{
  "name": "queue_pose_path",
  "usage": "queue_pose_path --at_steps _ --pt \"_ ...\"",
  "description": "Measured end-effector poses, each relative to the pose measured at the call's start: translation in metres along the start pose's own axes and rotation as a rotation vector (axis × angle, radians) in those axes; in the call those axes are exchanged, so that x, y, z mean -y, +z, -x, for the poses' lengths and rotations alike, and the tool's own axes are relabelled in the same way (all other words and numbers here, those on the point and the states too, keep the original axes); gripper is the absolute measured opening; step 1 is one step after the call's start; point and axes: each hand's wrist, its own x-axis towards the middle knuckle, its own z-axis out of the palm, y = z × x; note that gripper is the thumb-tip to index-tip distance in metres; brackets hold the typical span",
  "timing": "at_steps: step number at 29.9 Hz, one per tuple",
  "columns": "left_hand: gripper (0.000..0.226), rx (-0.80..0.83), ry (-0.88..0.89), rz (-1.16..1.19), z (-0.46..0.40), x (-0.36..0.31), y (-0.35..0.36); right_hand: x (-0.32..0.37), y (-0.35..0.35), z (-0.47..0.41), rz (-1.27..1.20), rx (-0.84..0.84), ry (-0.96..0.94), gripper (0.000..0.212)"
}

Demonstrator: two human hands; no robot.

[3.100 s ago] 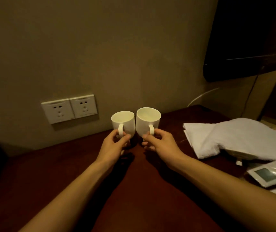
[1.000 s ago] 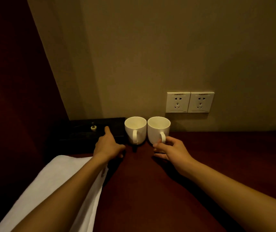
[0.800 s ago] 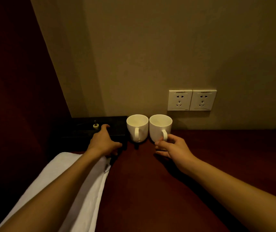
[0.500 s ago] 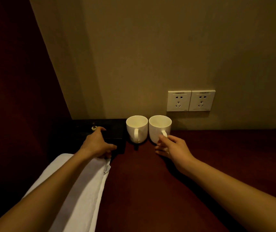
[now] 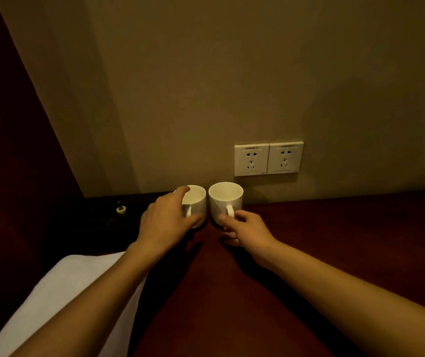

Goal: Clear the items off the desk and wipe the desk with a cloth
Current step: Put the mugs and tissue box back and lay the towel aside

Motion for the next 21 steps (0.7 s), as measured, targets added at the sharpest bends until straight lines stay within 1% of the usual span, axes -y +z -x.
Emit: queue_pose_path --at_steps 3,6,8,11,15,19,21 --pt "0.067 -0.005 0.061 0.04 0.008 -0.023 0.009 0.004 -0.016 0.008 0.047 0.042 -0.002 0.035" --pt "0.066 0.009 0.102 0.106 0.017 -0.047 0.018 0.008 -0.037 0.019 0.142 -0.012 -0.047 0.045" --pt "0.064 0.02 0.123 0.126 0.023 -0.061 0.025 0.011 -0.055 0.03 0.296 -0.048 -0.092 0.054" --pt "0.064 0.037 0.203 0.105 0.031 -0.085 0.035 0.017 -0.09 0.049 0.555 -0.107 -0.186 0.072" --pt "0.068 0.092 0.325 0.162 0.033 -0.128 0.051 0.024 -0.149 0.084 0.751 -0.169 -0.246 0.078" --pt "0.07 0.287 0.524 0.306 0.041 -0.19 0.068 0.025 -0.226 0.134 0.827 -0.23 -0.23 0.075" --pt "0.071 0.371 0.618 0.332 0.047 -0.22 0.077 0.022 -0.264 0.159 0.858 -0.27 -0.223 0.074"
